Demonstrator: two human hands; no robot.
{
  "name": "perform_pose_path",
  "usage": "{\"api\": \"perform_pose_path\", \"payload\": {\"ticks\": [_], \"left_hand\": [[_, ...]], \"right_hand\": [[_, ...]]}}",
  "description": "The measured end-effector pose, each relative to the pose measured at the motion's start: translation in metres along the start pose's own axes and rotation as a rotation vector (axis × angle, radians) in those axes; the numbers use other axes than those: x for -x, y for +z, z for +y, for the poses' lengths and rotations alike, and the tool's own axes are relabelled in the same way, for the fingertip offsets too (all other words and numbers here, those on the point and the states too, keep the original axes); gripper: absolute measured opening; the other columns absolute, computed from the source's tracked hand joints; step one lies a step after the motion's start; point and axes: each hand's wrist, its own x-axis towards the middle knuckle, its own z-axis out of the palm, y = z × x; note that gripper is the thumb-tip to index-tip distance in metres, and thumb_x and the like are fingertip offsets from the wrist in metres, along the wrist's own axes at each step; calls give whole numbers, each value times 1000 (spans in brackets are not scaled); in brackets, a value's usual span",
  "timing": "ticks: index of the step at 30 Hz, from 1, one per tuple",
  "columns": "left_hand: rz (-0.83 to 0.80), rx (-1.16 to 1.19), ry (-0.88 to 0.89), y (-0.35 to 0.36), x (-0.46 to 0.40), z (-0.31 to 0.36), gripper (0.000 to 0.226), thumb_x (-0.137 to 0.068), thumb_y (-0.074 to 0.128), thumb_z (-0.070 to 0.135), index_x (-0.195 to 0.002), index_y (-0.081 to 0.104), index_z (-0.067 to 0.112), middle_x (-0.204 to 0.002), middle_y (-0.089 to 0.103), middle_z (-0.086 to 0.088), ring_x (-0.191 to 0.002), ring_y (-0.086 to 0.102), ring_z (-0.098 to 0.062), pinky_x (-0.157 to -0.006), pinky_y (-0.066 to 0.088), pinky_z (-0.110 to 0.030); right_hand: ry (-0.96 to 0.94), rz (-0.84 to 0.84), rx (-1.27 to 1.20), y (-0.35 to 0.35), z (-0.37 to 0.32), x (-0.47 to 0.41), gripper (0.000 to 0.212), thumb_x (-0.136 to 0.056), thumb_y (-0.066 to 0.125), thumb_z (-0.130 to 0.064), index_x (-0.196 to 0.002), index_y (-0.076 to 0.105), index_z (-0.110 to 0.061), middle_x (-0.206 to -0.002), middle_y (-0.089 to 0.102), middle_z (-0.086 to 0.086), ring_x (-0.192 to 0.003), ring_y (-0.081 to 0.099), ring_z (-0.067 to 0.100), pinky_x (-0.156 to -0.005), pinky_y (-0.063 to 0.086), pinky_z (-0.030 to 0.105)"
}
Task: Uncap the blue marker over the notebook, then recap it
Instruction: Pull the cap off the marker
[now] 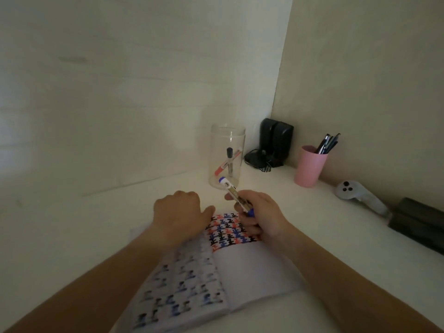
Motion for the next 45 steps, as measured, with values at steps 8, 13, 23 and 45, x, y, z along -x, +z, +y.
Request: {"api": "perform_pose_path", "payload": {"ticks": [8,13,23,45], "left_hand": [[107,335,336,14,19,-9,39,-91,38,66,-120,51,43,-80,57,18,-72,54,-3,-66,37,-23],[126,433,466,12,19,-9,45,-91,31,67,-128,47,45,-90,62,23,-73,55,10,-63,33,-10],[219,506,555,12,17,-8,33,-98,42,56,-106,60,30,-80,66,13,-66,56,-4,-62,38,-13],[247,379,608,1,16,-22,40,-97,30,60,-99,56,30,-86,62,13,-73,52,-6,-70,40,-19]], "right_hand": [[34,-79,-106,-10,10,-1,20,-91,56,-24,-92,69,-10,-55,40,5,-47,35,17,-45,31,29],[-102,-133,-213,-11,11,0,3,-87,68,-11,-89,68,-9,-67,63,4,-66,60,18,-68,53,31],[-245,-86,-227,-4,11,10,31,-79,72,-24,-97,77,1,-68,67,11,-58,58,15,-55,50,22],[-371,352,-119,-28,-10,10,13,-84,74,-16,-96,77,-21,-82,80,2,-77,74,19,-66,60,28]]}}
